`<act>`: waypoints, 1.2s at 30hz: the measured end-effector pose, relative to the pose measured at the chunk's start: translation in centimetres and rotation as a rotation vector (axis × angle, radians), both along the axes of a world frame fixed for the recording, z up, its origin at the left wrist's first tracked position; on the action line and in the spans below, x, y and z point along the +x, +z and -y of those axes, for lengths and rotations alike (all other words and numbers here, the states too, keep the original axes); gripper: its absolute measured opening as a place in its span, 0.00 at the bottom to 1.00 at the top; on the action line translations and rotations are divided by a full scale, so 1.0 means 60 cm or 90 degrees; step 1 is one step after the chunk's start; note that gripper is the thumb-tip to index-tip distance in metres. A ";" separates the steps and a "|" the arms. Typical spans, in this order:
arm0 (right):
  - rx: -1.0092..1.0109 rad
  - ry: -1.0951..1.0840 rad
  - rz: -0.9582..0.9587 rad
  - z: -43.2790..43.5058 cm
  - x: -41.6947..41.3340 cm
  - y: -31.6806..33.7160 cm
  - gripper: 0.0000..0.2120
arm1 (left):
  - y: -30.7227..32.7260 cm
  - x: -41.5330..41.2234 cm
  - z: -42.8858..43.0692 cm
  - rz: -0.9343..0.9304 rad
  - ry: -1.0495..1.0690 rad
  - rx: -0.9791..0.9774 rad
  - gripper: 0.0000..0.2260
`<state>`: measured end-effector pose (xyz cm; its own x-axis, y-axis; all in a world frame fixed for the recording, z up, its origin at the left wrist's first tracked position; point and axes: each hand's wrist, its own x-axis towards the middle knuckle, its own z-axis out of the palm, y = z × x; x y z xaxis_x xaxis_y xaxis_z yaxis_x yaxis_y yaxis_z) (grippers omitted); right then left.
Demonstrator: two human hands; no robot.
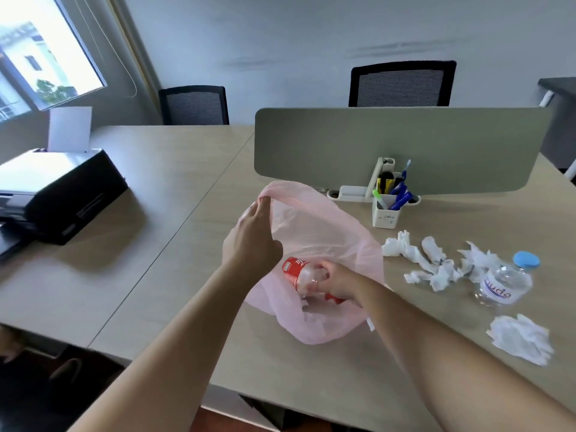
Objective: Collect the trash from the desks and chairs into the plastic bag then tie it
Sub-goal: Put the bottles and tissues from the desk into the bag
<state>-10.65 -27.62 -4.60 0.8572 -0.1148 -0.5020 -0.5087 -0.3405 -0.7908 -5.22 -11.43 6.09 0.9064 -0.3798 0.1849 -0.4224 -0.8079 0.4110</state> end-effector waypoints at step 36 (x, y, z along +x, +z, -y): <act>-0.278 -0.196 0.023 0.149 -0.107 -0.072 0.08 | -0.024 0.075 -0.011 -0.052 0.074 0.059 0.40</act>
<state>-17.09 -36.54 -8.90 0.7667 -0.5554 -0.3220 -0.6122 -0.4815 -0.6272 -0.71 -10.75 4.66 0.9556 -0.2842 0.0784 -0.2929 -0.8851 0.3618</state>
